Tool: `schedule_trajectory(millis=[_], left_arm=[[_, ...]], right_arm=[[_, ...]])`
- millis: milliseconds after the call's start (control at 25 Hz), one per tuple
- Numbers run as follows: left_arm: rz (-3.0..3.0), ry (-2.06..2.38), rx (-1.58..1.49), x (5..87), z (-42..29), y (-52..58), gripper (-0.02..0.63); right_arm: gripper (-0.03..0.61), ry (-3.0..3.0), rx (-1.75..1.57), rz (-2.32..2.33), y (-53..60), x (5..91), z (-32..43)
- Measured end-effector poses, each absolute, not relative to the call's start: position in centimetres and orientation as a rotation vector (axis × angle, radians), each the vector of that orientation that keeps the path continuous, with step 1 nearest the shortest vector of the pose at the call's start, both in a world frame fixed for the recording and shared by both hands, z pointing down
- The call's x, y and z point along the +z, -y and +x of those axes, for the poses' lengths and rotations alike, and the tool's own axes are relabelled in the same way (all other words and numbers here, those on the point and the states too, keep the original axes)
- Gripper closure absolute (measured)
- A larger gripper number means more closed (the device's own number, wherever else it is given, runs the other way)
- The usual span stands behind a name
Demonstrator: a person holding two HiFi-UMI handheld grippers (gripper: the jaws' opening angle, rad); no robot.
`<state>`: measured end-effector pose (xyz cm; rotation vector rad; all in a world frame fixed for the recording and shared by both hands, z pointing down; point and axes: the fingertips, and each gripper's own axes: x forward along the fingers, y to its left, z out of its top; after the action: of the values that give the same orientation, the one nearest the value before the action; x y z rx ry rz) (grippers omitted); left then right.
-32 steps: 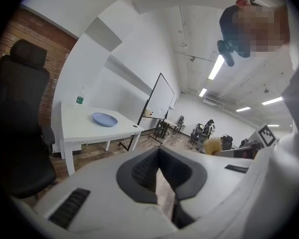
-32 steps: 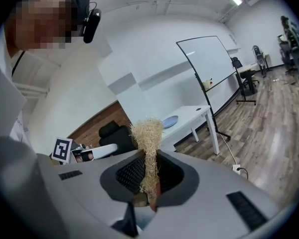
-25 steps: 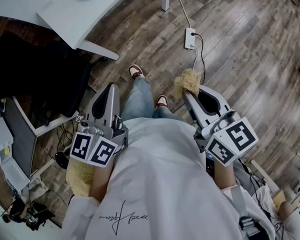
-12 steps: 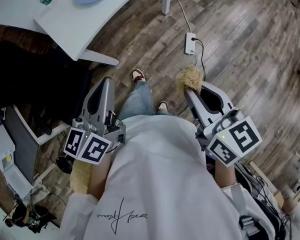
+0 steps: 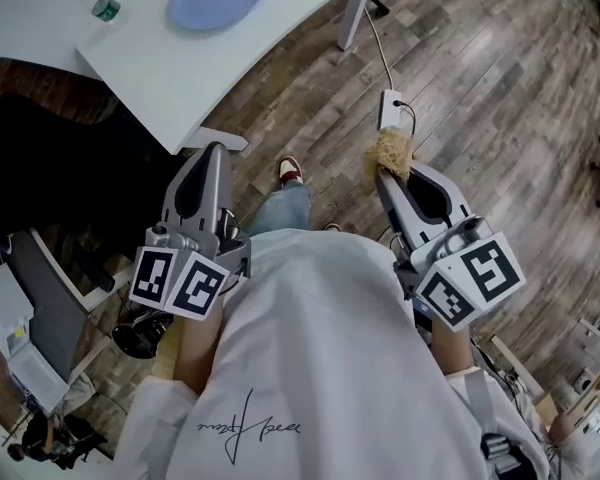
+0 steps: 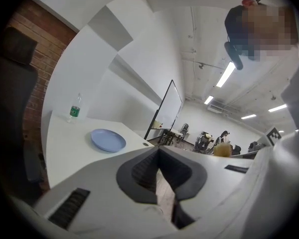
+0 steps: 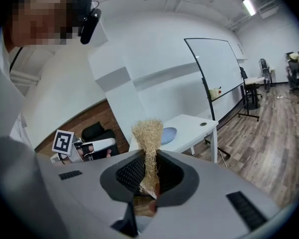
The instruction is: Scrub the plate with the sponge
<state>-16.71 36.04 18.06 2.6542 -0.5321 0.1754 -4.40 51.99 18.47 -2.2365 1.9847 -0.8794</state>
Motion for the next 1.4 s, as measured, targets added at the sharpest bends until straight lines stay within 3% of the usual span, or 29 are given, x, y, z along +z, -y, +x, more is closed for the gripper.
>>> schedule_trajectory(millis=[520, 1400], left_arm=[[2.734, 0.481, 0.222, 18.4, -13.1, -26.0, 0.600], [2.706, 0.707, 0.260, 19.6, -14.0, -19.0, 0.600]], right_arm=[[0.535, -2.090, -0.761, -2.373, -39.0, 16.7, -1.3], [0.535, -2.157, -0.728, -2.387, -31.7, 16.1, 4.6]])
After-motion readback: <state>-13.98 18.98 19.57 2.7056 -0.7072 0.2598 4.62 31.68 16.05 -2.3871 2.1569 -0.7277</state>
